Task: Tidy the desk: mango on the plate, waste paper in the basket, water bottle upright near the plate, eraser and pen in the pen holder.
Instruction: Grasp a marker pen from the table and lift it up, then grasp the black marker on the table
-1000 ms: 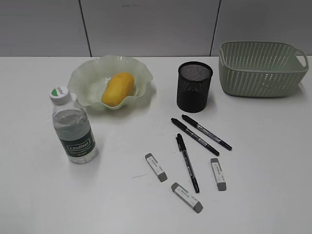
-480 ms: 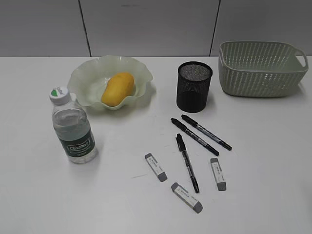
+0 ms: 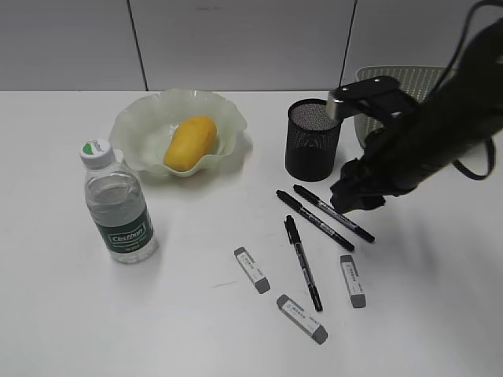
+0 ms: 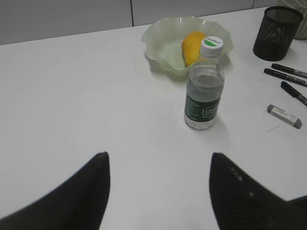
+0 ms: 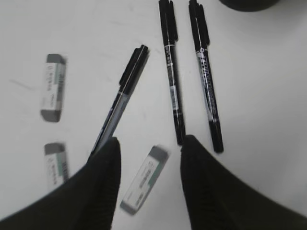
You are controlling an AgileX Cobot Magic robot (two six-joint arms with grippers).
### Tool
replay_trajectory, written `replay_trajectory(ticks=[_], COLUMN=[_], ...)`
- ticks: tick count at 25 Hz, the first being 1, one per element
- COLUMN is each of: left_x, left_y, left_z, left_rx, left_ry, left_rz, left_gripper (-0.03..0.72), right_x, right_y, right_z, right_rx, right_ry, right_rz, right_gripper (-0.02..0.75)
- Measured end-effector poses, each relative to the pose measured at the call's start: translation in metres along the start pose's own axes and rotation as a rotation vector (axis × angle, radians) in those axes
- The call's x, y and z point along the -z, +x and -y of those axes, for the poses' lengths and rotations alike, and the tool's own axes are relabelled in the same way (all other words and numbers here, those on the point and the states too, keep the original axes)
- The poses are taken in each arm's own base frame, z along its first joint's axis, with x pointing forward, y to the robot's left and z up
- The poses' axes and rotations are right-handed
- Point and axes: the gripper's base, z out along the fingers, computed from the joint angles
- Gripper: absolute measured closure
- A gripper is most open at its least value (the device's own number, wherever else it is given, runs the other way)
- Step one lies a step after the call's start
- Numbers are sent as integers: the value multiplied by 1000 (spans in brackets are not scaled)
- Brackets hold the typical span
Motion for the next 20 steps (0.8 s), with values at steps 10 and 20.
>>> replay_trajectory(ticks=[10, 20], left_x=[0, 0], left_y=[0, 0], left_z=[0, 0], left_rx=[0, 0], left_ry=[0, 0], left_rz=[2, 3], left_gripper=[202, 211], right_x=[-96, -124], right_y=[-55, -48], right_z=[24, 27], right_rx=[-18, 24], right_ry=[61, 72], right_rz=[-182, -258], right_gripper=[399, 507])
